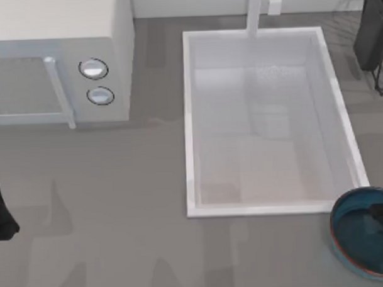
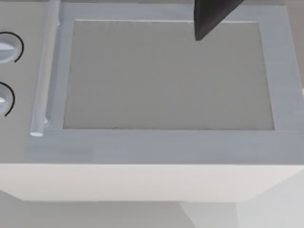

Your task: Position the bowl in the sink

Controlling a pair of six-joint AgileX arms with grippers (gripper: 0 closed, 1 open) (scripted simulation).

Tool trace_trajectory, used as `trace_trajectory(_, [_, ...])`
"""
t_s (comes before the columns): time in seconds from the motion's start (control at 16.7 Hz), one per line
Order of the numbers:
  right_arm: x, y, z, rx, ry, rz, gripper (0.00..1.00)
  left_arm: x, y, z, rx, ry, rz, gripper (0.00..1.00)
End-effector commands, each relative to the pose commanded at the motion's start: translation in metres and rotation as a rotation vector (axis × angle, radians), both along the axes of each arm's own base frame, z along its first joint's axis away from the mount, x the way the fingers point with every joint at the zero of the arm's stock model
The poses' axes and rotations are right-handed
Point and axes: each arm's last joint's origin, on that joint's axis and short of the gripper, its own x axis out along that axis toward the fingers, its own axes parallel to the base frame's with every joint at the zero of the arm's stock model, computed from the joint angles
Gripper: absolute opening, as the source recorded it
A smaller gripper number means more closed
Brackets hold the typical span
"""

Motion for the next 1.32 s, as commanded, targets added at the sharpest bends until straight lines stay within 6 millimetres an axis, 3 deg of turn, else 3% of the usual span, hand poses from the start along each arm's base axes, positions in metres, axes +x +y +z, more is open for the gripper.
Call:
trace_trajectory(0.6, [0.0,0.0,0.001,-0.001,-0.003,0.0,0.0,0.0,0.0,0.0,0.0,0.0,0.0,1.0])
trace_trajectory(0.72, [0.005,0.001,0.011,0.0,-0.011,0.0,0.0,0.0,0.0,0.0,0.0,0.0,0.0,1.0])
trace_trajectory(0.96, [0.015,0.001,0.053,0.0,0.001,-0.004,0.0,0.0,0.0,0.0,0.0,0.0,0.0,1.0])
trace_trajectory(1.32, [0.004,0.0,0.136,-0.002,0.013,-0.001,0.0,0.0,0.0,0.0,0.0,0.0,0.0,1.0])
